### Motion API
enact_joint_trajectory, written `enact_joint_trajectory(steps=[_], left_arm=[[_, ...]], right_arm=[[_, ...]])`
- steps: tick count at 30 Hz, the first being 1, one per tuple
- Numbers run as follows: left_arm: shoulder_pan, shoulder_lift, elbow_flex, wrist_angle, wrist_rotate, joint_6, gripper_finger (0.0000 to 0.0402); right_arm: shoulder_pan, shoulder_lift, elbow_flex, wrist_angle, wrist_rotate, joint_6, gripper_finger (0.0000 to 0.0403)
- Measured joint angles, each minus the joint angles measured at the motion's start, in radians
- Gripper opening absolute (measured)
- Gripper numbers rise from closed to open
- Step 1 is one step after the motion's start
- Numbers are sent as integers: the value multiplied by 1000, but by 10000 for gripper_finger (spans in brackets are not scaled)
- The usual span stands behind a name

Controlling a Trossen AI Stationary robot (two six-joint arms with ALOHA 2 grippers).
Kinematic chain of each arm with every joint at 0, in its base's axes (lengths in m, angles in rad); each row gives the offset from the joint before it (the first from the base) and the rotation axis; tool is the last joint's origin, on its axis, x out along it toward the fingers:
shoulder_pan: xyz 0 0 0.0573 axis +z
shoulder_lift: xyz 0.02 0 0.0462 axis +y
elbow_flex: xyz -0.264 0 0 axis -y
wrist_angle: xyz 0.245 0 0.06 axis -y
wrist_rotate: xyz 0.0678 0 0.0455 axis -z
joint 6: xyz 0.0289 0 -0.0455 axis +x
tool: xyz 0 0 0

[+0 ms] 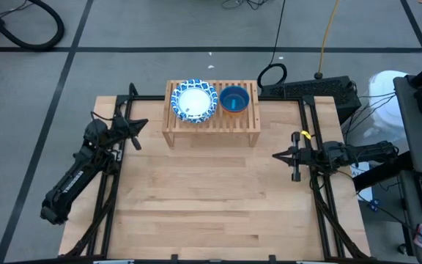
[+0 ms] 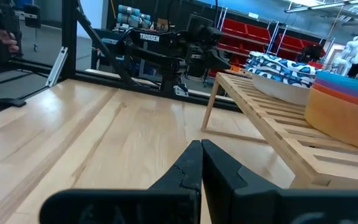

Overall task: Place and stack bowls onto a shelf
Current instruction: Return to Home Position

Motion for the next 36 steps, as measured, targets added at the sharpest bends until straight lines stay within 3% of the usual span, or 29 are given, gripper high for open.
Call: enact_joint_trajectory(steps=[8,13,32,36], left_arm=[[0,0,0,-8,0,-16,8],[0,0,0,-8,0,-23,8],[0,0,0,-34,0,16,8],[0,0,0,-34,0,-84,8]], right_arm=[[0,0,-18,18,-51,21,0],[0,1,-104,167,-53,24,0],[-1,9,-107,141,-2,-37,0],[-1,9,-108,137,-2,-40,0]])
